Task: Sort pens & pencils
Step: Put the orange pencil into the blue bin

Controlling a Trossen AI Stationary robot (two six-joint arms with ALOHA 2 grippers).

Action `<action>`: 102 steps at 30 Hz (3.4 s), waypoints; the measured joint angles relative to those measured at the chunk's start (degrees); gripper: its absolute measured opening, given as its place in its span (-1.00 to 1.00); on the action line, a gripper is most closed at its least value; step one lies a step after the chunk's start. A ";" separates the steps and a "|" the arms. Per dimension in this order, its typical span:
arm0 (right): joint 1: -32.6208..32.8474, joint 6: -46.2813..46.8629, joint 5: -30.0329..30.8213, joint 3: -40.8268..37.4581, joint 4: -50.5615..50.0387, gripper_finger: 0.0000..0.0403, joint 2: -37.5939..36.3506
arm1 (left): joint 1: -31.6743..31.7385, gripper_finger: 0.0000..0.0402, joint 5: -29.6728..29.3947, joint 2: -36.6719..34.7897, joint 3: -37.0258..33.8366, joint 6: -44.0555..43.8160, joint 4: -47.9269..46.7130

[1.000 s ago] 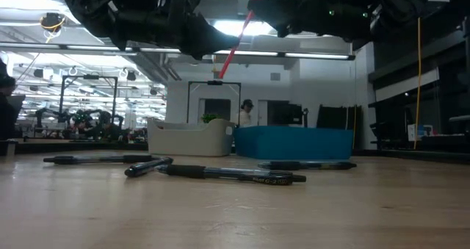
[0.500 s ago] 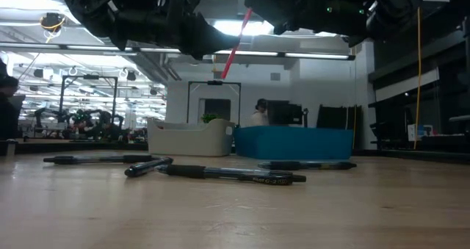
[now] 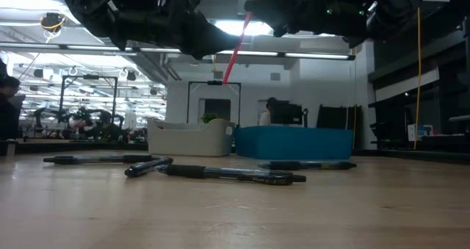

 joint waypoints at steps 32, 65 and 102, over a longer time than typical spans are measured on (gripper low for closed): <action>-11.78 -2.77 5.13 -0.07 -12.77 -0.87 -4.48 | 6.06 -0.47 -1.14 -5.05 -0.04 2.76 -21.54; -14.98 -6.22 27.65 -0.11 -21.01 -0.87 -5.27 | 6.06 -0.46 -1.11 -5.03 -0.04 3.17 -22.51; -20.60 -12.34 13.54 26.42 -78.25 -0.87 0.57 | 6.00 -0.46 -1.07 -4.98 -0.03 1.64 -22.48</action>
